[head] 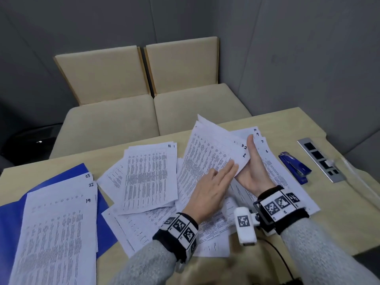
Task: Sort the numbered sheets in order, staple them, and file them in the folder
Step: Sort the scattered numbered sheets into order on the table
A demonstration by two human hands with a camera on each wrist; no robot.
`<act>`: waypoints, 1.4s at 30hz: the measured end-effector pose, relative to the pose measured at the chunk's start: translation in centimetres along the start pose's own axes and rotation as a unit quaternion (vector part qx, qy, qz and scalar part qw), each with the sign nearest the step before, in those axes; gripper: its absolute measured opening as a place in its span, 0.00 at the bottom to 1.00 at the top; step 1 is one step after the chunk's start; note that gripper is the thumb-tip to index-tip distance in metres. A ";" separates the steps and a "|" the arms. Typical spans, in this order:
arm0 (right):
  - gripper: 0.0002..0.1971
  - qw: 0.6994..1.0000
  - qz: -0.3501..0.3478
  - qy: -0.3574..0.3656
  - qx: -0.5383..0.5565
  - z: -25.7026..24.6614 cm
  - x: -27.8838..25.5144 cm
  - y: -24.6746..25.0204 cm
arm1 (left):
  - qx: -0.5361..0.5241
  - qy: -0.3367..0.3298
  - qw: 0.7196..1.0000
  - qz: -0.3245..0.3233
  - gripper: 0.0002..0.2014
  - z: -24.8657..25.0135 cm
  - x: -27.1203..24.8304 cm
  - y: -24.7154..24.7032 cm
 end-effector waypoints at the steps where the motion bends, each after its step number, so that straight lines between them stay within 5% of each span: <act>1: 0.29 1.000 -0.022 -0.001 -0.003 0.1 -0.2 0.1 | -0.009 -0.001 1.000 -0.024 0.31 0.0 0.1 0.2; 3: 0.14 0.999 -0.017 0.018 -0.040 0.4 0.1 0.8 | -0.029 -0.011 0.998 -0.062 0.30 0.0 0.2 0.7; 5: 0.12 0.991 0.046 0.053 -0.113 0.4 0.6 1.5 | -0.067 -0.018 0.996 -0.053 0.29 -0.2 0.1 1.0; 8: 0.14 0.978 0.065 0.076 -0.182 -0.6 0.6 2.0 | -0.119 0.079 0.987 0.077 0.24 -1.7 0.3 1.2; 11: 0.16 0.969 0.043 0.080 -0.230 -2.4 0.1 2.3 | -0.270 0.318 0.889 0.192 0.39 -4.4 1.2 3.3; 13: 0.19 0.968 0.011 0.084 -0.235 -3.5 -0.2 2.4 | -0.377 0.372 0.828 0.186 0.54 -6.1 1.7 5.3; 17: 0.41 0.965 -0.024 0.095 -0.243 -4.8 -0.2 1.2 | -0.442 0.350 0.817 0.121 0.54 -9.6 2.0 7.5; 21: 0.34 0.965 -0.024 0.125 -0.227 -5.2 0.0 -0.4 | -0.491 0.309 0.800 0.156 0.22 -10.1 1.6 8.6; 22: 0.31 0.966 -0.027 0.127 -0.224 -5.2 0.1 -0.7 | -0.492 0.302 0.803 0.147 0.22 -10.0 1.5 8.6; 24: 0.24 0.968 -0.039 0.115 -0.221 -4.9 0.2 -1.0 | -0.475 0.311 0.815 0.118 0.40 -10.3 1.1 8.5; 26: 0.24 0.969 -0.043 0.103 -0.221 -4.8 0.3 -1.1 | -0.469 0.321 0.818 0.091 0.57 -11.0 1.1 8.6; 27: 0.27 0.969 -0.043 0.098 -0.223 -4.9 0.3 -1.2 | -0.471 0.320 0.819 0.073 0.58 -11.3 1.1 8.7; 32: 0.34 0.973 -0.027 0.085 -0.213 -5.1 0.5 -1.5 | -0.470 0.311 0.826 0.027 0.42 -11.9 1.3 8.8; 35: 0.38 0.976 0.009 0.086 -0.201 -5.1 1.0 -0.8 | -0.488 0.304 0.817 0.049 0.18 -10.7 1.1 8.6; 42: 0.47 0.944 0.111 -0.034 -0.309 -0.7 2.9 4.9 | -0.524 0.369 0.768 0.002 0.18 -10.0 -0.7 3.3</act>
Point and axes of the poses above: each hand's wrist, its own x-axis towards the middle knuckle, its own y-axis out of the back of the hand, z = x × y, the point moved 1 cm from there along x, towards the middle knuckle, and after that the axes turned 3 degrees about -z, right-handed, at the moved point
